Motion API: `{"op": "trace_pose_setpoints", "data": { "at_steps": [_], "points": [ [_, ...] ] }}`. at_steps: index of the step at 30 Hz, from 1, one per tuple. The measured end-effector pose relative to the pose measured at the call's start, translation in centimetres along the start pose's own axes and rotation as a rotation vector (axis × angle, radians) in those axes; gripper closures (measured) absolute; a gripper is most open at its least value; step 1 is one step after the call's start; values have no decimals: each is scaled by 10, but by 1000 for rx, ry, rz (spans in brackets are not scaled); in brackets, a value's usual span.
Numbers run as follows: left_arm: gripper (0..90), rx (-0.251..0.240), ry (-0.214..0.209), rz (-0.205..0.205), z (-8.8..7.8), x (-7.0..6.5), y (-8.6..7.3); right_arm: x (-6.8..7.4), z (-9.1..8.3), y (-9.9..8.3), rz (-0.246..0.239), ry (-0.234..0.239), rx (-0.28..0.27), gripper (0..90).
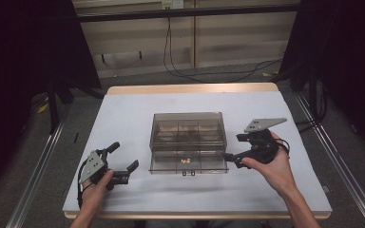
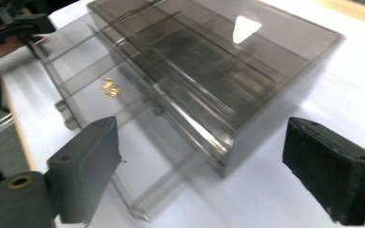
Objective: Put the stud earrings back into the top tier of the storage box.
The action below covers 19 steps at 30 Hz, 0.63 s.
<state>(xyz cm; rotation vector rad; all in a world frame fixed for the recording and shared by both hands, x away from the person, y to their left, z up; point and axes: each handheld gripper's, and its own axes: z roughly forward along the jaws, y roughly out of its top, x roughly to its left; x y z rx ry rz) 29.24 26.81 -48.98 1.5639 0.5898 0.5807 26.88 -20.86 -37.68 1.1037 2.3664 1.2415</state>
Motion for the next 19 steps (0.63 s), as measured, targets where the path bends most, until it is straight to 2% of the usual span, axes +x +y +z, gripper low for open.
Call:
{"op": "trace_pose_setpoints", "data": {
  "at_steps": [3, 7, 13, 17, 19],
  "points": [
    [7, 1, 1, -1, 0, 0, 0, -5, -10, -14, 26, -31, -50, 116],
    [7, 2, 1, 0, 0, 0, 0, -10, -14, -40, 66, -83, -81, 118],
    [7, 3, 1, -2, 0, 0, 0, -17, -13, -72, 116, -110, -74, 117],
    [7, 3, 0, 0, 0, 0, 0, -18, -13, -84, 144, -129, -91, 117],
    [7, 1, 0, 0, 0, 0, 0, -19, -14, -89, 144, -156, -97, 112]
  ]
}}
